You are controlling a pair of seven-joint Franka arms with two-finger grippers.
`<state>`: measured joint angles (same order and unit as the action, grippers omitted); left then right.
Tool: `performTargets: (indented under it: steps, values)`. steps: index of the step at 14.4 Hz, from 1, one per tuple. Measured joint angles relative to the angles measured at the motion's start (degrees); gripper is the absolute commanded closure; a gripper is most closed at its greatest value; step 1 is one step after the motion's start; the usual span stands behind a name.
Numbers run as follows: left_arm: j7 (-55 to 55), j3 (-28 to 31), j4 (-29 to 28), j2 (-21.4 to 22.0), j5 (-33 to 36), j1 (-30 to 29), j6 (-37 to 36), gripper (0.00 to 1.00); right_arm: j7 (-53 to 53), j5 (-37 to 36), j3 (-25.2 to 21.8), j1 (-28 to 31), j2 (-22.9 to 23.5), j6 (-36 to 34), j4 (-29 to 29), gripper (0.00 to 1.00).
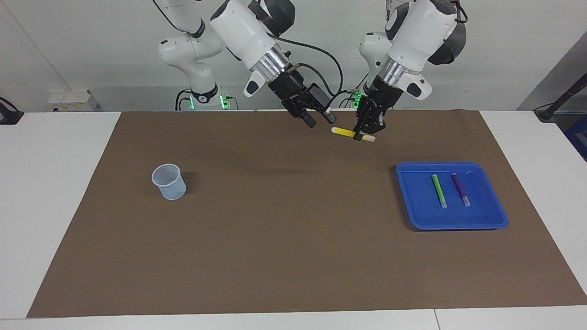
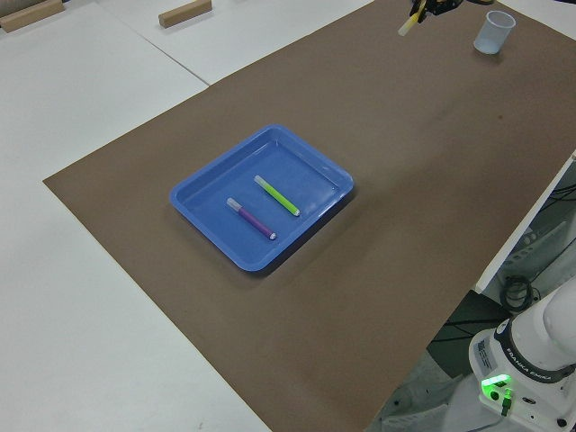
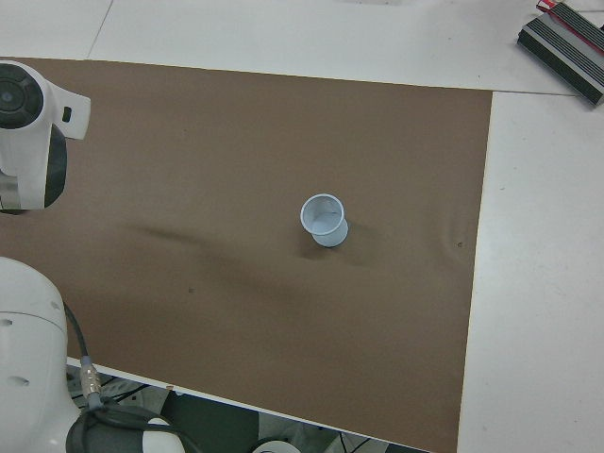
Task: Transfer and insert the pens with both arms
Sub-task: 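Carry the yellow pen inward with the left gripper while the right gripper approaches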
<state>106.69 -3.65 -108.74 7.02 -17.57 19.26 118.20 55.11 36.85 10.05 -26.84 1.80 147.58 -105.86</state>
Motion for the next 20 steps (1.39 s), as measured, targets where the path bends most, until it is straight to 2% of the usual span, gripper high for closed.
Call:
performTargets:
  steps: [4, 15, 20]
  values:
    - [1.6, 0.0, 0.0, 0.4, 0.0, 0.0, 0.2, 1.0, 0.0, 0.0, 0.0, -0.8, 0.0, 0.0, -2.0, 0.26]
    - [3.6, 0.0, 0.0, 0.9, 0.0, 0.0, 0.2, 1.0, 0.1, 0.0, 0.0, -1.6, 0.2, 4.0, -1.7, 0.27]
    - [3.9, 0.0, 0.0, 1.0, 0.0, 0.0, 0.2, 1.0, 0.6, 0.0, 0.0, -2.3, 2.5, 6.0, 0.4, 0.27]
